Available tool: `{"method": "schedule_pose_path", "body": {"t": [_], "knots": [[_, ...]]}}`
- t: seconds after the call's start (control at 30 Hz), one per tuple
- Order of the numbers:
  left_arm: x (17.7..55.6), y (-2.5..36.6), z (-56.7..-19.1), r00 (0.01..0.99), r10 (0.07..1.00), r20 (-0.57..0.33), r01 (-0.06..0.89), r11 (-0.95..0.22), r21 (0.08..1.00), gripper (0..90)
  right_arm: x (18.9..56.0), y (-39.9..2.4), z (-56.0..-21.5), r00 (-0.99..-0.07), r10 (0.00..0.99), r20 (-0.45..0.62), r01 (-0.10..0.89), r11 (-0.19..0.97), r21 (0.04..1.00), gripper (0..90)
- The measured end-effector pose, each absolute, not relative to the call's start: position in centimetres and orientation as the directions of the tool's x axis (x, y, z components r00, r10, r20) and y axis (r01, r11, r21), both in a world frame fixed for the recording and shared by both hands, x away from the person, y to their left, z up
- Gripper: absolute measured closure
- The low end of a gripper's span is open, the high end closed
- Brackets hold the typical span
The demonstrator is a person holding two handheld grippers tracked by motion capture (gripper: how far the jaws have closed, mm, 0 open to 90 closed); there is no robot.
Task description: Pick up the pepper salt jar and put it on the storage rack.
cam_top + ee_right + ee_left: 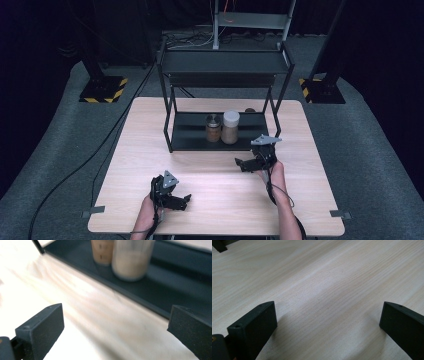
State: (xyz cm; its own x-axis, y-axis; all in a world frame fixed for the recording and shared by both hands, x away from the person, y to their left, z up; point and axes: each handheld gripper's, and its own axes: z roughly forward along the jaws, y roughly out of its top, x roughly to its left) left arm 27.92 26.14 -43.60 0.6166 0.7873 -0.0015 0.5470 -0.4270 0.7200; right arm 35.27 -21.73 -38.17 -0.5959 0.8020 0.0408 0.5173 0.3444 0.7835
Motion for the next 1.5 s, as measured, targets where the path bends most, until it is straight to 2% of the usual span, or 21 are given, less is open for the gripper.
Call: {"method": "schedule_pose_path", "body": {"t": [0.27,0.53,0.9,1.07,1.5], "knots": [[27.9,26.1,-43.6,0.617,0.787,0.000,0.546,-0.427,0.720,0.6,30.3,-23.3,-41.1,-0.568,0.821,0.059,0.537,0.316,0.782,0.0],[27.9,26.1,-43.6,0.617,0.787,-0.001,0.546,-0.427,0.721,0.6,27.3,-23.7,-42.8,-0.536,0.842,0.063,0.564,0.301,0.769,0.0],[27.9,26.1,-43.6,0.617,0.787,0.000,0.546,-0.427,0.721,0.6,26.0,-24.6,-44.1,-0.497,0.863,0.091,0.561,0.239,0.793,0.0],[27.9,26.1,-43.6,0.616,0.787,0.000,0.546,-0.427,0.721,0.6,25.2,-24.3,-44.3,-0.485,0.872,0.070,0.538,0.234,0.810,0.3],[27.8,26.1,-43.7,0.618,0.786,0.008,0.540,-0.431,0.723,0.8,25.6,-24.0,-44.1,-0.473,0.878,0.070,0.562,0.239,0.792,0.6]]}}
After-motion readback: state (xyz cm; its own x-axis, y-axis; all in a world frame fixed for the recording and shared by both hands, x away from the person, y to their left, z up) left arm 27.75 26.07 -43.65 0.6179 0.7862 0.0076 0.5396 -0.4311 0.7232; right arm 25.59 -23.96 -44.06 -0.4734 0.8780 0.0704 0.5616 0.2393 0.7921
